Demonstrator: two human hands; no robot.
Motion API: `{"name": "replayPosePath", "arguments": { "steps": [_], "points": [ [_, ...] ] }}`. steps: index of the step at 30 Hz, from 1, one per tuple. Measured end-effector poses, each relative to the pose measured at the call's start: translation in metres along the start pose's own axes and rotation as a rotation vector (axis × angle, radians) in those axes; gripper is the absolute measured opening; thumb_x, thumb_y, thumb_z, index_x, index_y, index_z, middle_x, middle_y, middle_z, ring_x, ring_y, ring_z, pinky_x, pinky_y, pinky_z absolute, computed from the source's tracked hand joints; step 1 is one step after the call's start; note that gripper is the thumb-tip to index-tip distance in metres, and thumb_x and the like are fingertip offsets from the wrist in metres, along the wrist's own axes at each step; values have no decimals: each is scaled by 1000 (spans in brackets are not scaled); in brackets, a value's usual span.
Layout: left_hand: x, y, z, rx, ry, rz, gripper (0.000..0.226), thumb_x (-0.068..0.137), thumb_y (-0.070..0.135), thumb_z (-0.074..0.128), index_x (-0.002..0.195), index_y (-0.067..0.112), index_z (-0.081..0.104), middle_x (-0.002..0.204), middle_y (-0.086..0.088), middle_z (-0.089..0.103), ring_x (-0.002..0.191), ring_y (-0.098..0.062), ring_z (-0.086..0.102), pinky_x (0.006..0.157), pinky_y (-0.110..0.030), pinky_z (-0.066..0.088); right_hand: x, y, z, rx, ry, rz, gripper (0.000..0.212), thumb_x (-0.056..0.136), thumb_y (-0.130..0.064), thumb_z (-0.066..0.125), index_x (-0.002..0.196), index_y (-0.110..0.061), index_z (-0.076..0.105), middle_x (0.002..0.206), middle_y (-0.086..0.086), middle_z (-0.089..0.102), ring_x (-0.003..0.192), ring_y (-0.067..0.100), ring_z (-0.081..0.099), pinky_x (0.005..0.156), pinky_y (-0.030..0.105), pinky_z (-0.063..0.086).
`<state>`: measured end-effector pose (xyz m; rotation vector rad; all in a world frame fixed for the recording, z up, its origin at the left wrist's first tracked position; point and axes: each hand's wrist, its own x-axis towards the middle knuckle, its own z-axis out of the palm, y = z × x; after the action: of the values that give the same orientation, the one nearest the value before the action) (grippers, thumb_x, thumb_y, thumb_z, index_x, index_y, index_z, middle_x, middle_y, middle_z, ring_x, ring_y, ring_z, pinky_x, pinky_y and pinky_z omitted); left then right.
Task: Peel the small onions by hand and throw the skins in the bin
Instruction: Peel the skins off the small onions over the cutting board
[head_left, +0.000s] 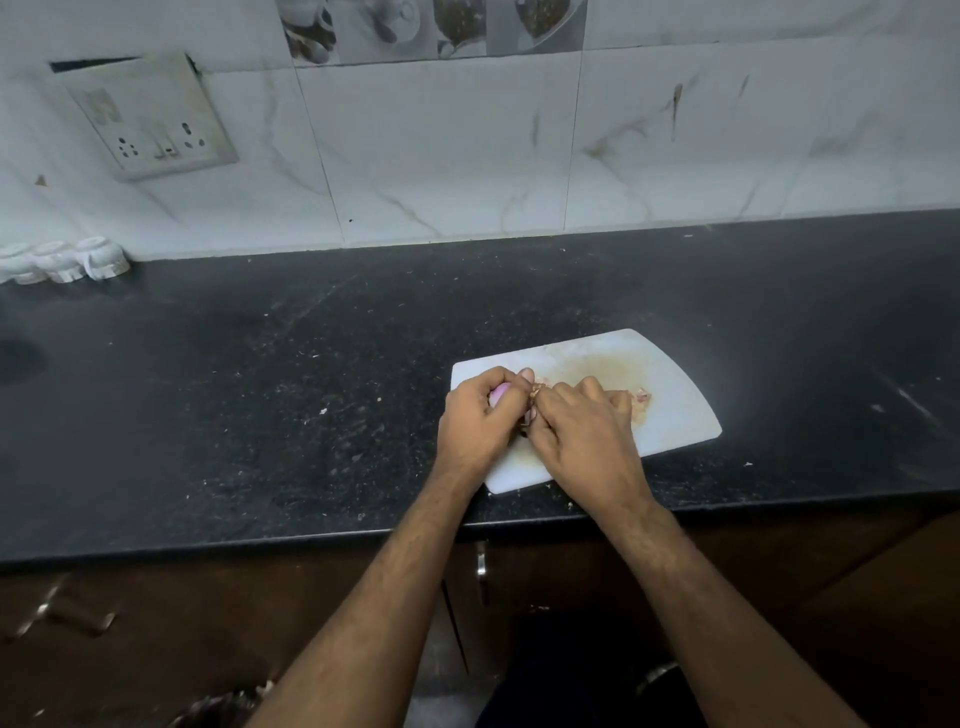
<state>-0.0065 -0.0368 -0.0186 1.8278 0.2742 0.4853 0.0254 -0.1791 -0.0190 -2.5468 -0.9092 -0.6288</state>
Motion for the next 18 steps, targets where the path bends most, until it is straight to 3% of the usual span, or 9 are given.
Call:
{"name": "replayPosePath", "arguments": {
  "steps": [4,9,14,18],
  "points": [
    [1,0,0,79,-15,-21,26,85,41,57,62,31,63,55,15,59,58,-15,53,63,-40,49,2,1,2,-41,6,-53,18,93,-32,38,86,-26,52,79,-17,45,81,12,37,75,34,27],
    [2,0,1,62,2,-39,29,83,46,58,63,25,62,58,11,62,58,-15,54,65,-49,55,4,1,6,-145,79,-93,19,92,-31,43,91,-23,59,82,-11,58,82,16,48,75,36,29],
    [-3,8,6,101,44,35,35,86,37,55,52,31,51,47,15,45,52,-6,38,59,-29,36,3,-1,7,-153,84,-19,25,93,-35,40,96,-27,63,85,-13,60,87,15,52,81,36,27],
    [-4,7,7,54,-2,69,33,85,34,54,54,21,51,51,9,48,56,-11,43,57,-37,40,8,1,4,-113,41,89,18,95,-30,42,90,-27,60,84,-12,59,87,16,49,80,36,25]
  ]
}}
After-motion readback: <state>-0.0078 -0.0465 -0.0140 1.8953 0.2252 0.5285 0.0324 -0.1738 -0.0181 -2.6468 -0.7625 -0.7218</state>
